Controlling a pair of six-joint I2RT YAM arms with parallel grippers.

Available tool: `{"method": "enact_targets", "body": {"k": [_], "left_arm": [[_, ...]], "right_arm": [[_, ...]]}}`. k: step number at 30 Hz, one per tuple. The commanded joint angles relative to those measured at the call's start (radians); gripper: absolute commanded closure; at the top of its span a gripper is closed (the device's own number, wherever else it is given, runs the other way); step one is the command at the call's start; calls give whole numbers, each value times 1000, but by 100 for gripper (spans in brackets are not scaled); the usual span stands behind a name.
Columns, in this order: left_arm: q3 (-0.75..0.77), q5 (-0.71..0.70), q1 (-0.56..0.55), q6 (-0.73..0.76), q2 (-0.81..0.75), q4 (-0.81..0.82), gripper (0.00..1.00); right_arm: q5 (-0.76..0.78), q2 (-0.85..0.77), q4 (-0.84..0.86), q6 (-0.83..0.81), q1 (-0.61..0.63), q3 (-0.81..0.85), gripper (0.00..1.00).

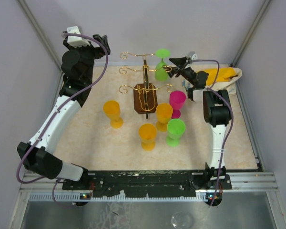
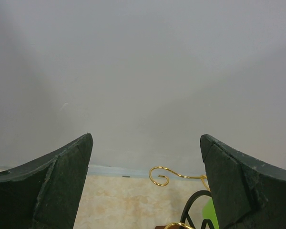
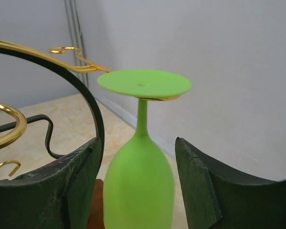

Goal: Place the wine glass upside down on the wine glass rack

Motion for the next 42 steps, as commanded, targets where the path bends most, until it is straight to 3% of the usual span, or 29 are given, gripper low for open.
{"method": "enact_targets", "body": {"k": [1, 7, 10, 14, 19, 25, 34, 42], "left_arm": [[-3, -6, 6, -18, -37, 4, 1], [-2, -2, 5, -14, -39, 3, 1], [-1, 0, 5, -11, -39, 3, 1], [3, 10, 4, -9, -36, -13, 1], [3, 28, 3, 3, -18, -35, 1], [6, 77, 4, -5, 15, -37, 1], [52, 133, 4, -28, 54, -101, 1], [16, 138, 4, -29, 37, -110, 1]], "right_arm": [[42, -136, 36, -32, -54, -50, 36], [73, -262, -77, -152, -107, -186, 34], [155, -364, -220, -207, -114, -266, 34], [303, -561, -625, -311, -111, -295, 35], [488, -737, -1310, -385, -96, -160, 35], [549, -849, -1708, -278, -96, -92, 36], [498, -894, -2073, -210, -44, -84, 42], [518, -926, -2061, -175, 6, -191, 42]]}}
